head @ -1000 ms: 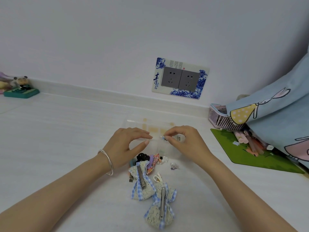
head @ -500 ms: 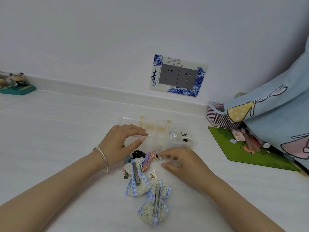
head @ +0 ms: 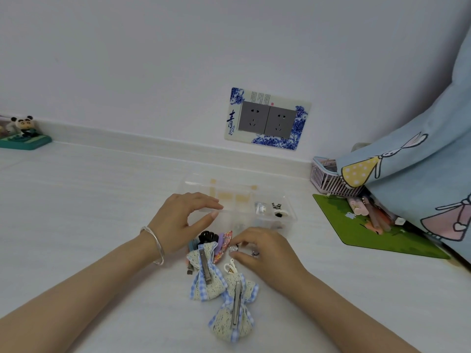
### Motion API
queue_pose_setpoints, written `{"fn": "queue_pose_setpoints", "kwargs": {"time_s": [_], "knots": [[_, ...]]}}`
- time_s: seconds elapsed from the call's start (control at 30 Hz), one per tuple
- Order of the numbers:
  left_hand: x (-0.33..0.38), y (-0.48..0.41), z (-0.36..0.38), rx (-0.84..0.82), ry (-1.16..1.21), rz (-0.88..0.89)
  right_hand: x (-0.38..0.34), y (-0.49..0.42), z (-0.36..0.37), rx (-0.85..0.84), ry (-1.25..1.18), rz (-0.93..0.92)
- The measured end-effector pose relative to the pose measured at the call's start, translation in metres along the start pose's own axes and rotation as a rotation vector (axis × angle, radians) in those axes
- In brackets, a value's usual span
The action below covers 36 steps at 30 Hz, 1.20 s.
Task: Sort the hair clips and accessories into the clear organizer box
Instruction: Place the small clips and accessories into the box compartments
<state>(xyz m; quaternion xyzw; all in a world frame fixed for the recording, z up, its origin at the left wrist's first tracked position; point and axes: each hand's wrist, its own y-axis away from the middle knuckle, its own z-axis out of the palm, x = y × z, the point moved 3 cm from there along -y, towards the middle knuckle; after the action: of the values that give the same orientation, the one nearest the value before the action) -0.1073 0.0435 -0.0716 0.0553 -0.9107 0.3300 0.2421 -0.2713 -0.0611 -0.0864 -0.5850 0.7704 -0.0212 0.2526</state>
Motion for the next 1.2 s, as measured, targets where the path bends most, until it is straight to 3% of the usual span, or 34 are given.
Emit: {"fn": "queue_pose_setpoints", "kwargs": {"time_s": [0.1, 0.27, 0.4, 0.57, 0.63, 0.73, 0.8, 1.03, 1.2], "knots": [[-0.001, -0.001, 0.000, -0.005, -0.003, -0.007, -0.002, 0.003, -0.008, 0.032, -0.076, 0.016], [0.001, 0.000, 0.000, 0.004, -0.004, 0.003, 0.003, -0.020, -0.044, 0.320, -0.232, 0.065], [0.000, 0.000, 0.000, 0.002, 0.005, -0.006, 0.018, -0.037, -0.045, 0.287, -0.314, 0.146], [-0.001, -0.001, 0.000, -0.004, 0.004, -0.005, 0.018, -0.014, -0.053, 0.347, -0.361, 0.110], [-0.001, -0.001, 0.000, -0.001, 0.005, 0.000, 0.015, -0.001, -0.052, 0.227, -0.341, 0.098], [-0.002, -0.001, 0.000, 0.002, 0.000, 0.001, 0.021, 0.014, -0.038, -0.010, -0.095, 0.138], [-0.002, 0.000, 0.000, 0.002, -0.006, -0.003, 0.024, 0.020, -0.031, -0.061, -0.004, 0.127], [-0.001, 0.000, 0.001, 0.001, -0.013, -0.006, 0.013, 0.016, -0.023, -0.062, -0.051, 0.008], [-0.003, -0.001, 0.001, 0.002, -0.007, 0.000, -0.003, -0.010, -0.050, 0.192, -0.306, 0.025]]}}
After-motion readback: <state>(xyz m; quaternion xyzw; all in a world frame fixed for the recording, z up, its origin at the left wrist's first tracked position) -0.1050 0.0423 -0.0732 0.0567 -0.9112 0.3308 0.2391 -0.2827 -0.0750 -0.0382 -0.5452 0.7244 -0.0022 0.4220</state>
